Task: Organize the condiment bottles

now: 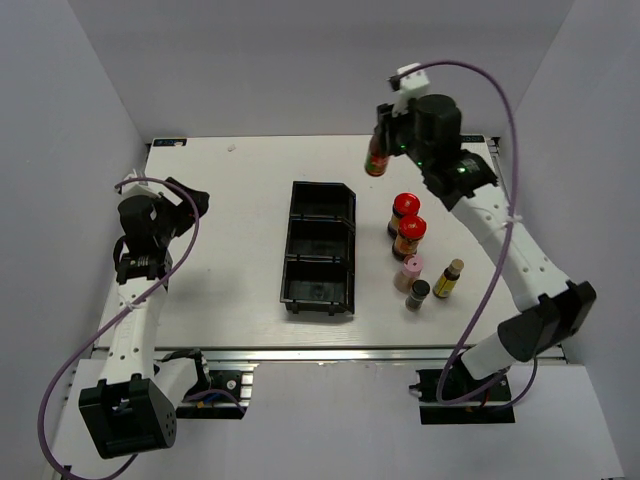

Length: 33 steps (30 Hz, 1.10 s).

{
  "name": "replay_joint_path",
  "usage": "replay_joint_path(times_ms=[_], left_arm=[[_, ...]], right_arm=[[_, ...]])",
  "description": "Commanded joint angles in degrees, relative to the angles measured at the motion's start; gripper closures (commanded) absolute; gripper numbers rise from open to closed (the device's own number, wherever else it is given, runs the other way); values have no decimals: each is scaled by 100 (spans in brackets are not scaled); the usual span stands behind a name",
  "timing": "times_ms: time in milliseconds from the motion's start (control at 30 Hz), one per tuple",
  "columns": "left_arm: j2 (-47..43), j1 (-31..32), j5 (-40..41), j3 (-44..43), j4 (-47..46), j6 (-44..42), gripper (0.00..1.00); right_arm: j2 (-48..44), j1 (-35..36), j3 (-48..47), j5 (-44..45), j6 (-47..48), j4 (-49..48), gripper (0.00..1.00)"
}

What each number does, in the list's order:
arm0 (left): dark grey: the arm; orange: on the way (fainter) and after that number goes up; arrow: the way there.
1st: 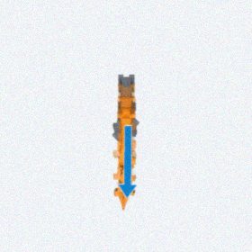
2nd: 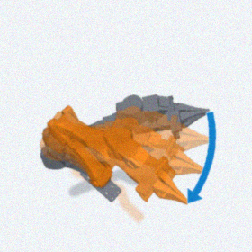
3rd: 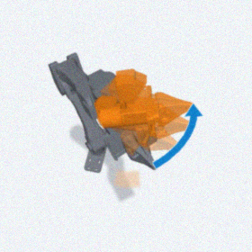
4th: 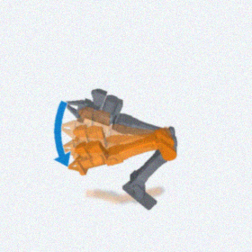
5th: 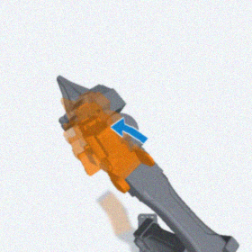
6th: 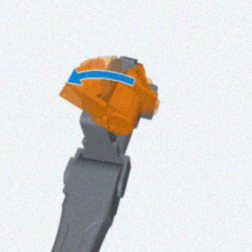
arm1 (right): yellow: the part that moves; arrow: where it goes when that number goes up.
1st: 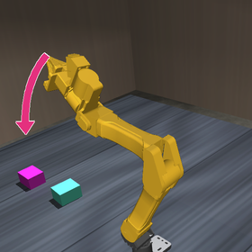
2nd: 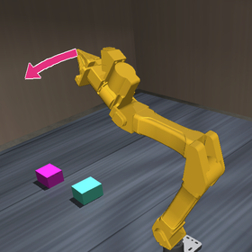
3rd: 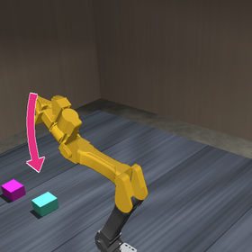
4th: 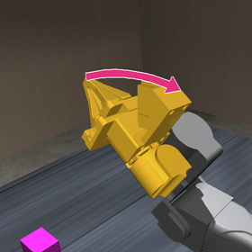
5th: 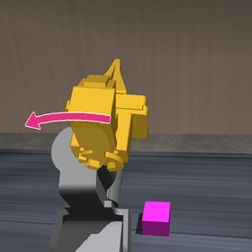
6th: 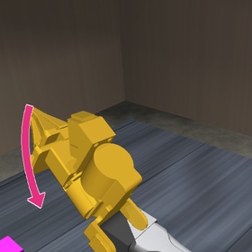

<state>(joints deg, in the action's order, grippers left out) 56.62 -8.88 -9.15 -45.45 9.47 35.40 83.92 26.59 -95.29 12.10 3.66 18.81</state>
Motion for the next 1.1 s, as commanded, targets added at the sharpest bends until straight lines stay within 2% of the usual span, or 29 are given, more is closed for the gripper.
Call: replay_joint_path(times_ms=[0, 200, 433, 1067], left_arm=[[-160, 9, -175, 45, 2, 143, 2], [-29, 1, -772, 203, -271, 327, 2], [-63, 1, -588, 265, -209, 310, 2], [7, 1, -430, 326, -183, 283, 2]], right_arm=[[282, 425, -578, -313, 267, -694, 96], [1300, 997, -956, -524, 301, -1081, 97], [2206, 1314, -1563, -542, 328, -1186, 98], [2963, 1560, -992, -630, 109, -2002, 95]])
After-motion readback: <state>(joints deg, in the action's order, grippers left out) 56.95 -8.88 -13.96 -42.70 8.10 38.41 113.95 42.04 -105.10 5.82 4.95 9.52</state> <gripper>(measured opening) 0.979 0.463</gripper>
